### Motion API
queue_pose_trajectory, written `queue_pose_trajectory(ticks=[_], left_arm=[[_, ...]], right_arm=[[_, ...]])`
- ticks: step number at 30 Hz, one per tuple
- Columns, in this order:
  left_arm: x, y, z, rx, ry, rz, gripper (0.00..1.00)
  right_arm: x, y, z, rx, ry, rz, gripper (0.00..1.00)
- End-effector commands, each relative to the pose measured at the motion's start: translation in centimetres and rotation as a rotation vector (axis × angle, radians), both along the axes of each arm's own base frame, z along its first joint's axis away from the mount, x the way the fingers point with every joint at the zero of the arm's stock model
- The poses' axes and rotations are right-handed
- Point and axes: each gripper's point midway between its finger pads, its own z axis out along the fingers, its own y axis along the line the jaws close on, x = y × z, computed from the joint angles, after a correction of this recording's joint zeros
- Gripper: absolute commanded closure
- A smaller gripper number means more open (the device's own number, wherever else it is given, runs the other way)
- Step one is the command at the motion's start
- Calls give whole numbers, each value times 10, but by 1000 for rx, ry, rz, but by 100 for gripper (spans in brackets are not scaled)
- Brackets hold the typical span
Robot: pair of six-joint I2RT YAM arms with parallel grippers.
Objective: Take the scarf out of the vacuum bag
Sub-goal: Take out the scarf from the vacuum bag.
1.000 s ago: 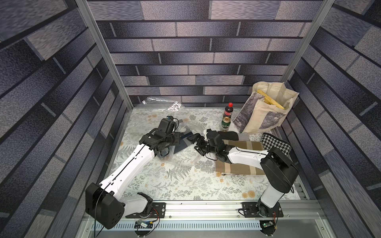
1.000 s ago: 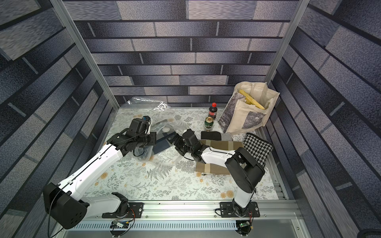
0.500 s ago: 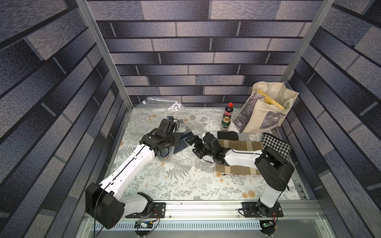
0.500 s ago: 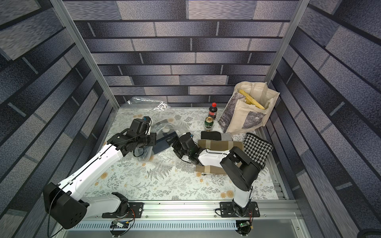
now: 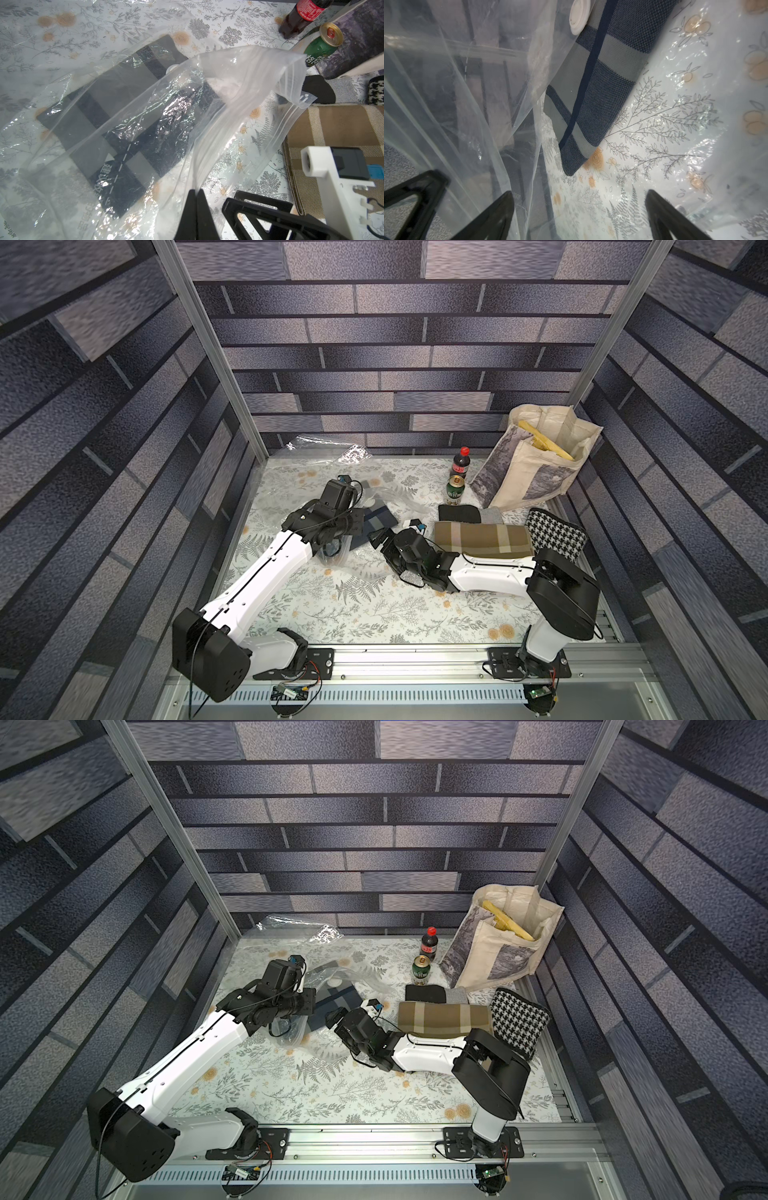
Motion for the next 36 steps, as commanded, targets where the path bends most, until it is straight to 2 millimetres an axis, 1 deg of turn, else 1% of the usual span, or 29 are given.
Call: queue_pose_trajectory(ticks=[1,6,8,9,15,16,17,18,19,26,32,36], left_arm=[[-2,-5,12,-6,-32,-29,98],[-2,-6,11,0,-28,-31,98],[-3,-6,10,-1,-23,-35,98],[-4,-7,10,-3,-23,-36,98],[-6,-7,8,-1,-23,-37,98],[-7,-6,8,-2,-22,-37,98],[-7,-7,9,-3,-24,-38,98],[-7,-7,9,-3,-25,-37,98],[-7,-7,9,-3,-25,-39,98],[-8,-10,11,-16,-32,-58,98],[-11,-15,11,-34,-35,-80,97],[-14,-17,14,-42,-44,-91,96]], right_arm=[[9,12,-8,39,15,-28,0],[12,38,-4,66,11,2,1],[11,41,-14,57,27,3,0],[16,49,-3,87,21,-1,0],[16,66,-30,117,114,-4,2],[17,69,-33,124,124,-7,2],[16,72,-32,131,128,-7,2],[16,72,-32,135,134,-11,2],[16,72,-50,107,154,-17,2],[15,71,-66,87,198,-41,2],[13,76,-79,79,243,-46,2],[16,77,-83,76,253,-66,2]])
